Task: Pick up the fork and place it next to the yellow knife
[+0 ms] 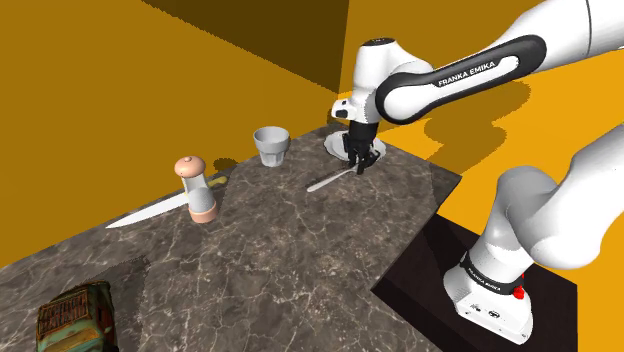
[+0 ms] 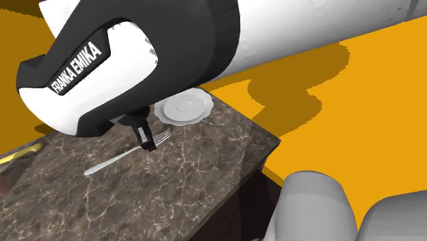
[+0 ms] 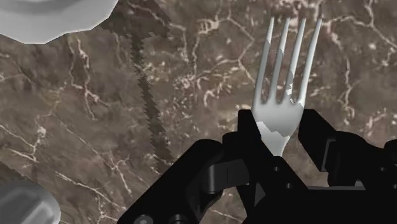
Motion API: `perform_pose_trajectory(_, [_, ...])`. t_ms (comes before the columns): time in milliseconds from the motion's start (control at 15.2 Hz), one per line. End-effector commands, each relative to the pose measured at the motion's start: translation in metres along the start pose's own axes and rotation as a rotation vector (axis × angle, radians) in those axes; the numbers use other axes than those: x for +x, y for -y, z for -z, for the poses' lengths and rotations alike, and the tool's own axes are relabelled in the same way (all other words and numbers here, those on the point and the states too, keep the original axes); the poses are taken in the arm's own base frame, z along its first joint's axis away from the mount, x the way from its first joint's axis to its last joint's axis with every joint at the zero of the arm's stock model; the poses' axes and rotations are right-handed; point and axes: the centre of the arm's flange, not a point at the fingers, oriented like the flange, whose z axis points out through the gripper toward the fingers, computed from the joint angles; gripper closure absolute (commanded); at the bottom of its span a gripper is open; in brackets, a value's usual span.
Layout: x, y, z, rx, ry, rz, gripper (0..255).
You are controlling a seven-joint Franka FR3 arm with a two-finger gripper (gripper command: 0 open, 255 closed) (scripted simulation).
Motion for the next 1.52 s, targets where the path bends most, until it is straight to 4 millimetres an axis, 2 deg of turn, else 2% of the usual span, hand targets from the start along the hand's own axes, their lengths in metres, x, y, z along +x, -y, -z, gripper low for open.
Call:
perform_pose_trajectory(0, [0.026, 0.001, 0.002, 0.000, 0.000, -0.001, 255])
perform_pose_trajectory(1452, [0.316, -0.014, 0.015, 0.000, 0.000, -0.001, 255])
